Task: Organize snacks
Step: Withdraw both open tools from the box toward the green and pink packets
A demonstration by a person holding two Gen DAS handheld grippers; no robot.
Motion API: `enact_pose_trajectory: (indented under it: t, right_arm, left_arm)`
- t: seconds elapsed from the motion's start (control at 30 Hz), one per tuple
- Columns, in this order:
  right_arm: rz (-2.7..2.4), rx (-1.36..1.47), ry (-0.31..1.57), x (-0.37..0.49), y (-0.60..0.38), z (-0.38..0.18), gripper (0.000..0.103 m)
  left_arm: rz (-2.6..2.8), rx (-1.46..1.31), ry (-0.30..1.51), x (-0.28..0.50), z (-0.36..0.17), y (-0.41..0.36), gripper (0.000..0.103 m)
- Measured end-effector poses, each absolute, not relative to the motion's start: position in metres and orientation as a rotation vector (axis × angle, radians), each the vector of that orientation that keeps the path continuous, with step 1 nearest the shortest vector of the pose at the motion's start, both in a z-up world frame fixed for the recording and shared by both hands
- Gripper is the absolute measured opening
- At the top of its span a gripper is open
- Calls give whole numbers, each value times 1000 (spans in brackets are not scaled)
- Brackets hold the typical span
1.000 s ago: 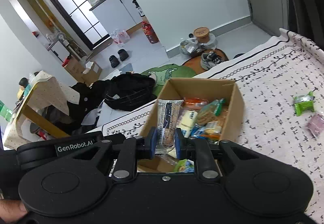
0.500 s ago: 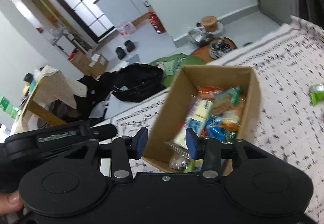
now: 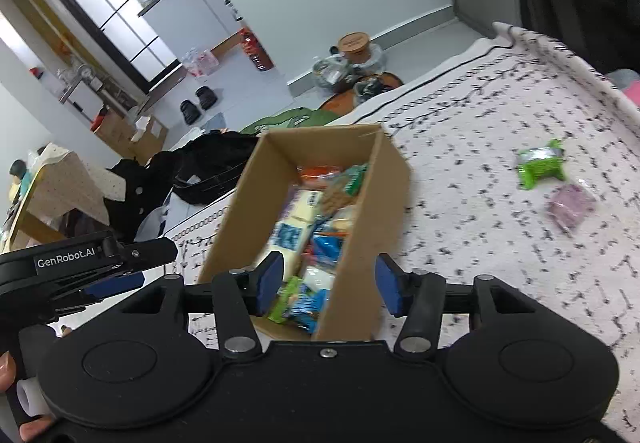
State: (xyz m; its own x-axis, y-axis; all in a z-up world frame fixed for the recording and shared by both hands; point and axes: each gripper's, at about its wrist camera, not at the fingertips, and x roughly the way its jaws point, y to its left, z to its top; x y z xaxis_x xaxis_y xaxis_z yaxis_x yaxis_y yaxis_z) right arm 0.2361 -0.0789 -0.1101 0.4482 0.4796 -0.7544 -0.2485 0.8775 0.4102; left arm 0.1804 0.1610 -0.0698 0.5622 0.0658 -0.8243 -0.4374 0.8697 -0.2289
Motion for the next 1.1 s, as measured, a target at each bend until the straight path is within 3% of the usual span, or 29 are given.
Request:
enact_pose_trajectory:
  t: [0.23,0.6,0.73,0.9,1.1]
  right_arm:
    - [408,243,992,236,-109,-107,58]
    - [351,245,971,241,-155,-103,67]
    - [336,243,966,243,-170,-102,71]
    - [307,248,955,248,-193,-99,88]
    - [270,256,964,258,-220,-99,95]
  left_arm:
    - [271,-411,936,185,-69,136,71]
    - [231,-372,957,194,-69,101,75]
    - [211,-361,963,199,-70,89,83]
    - [189,-353,985,205,-72,73,86]
    - [144,-334,990,213,-73,50,87]
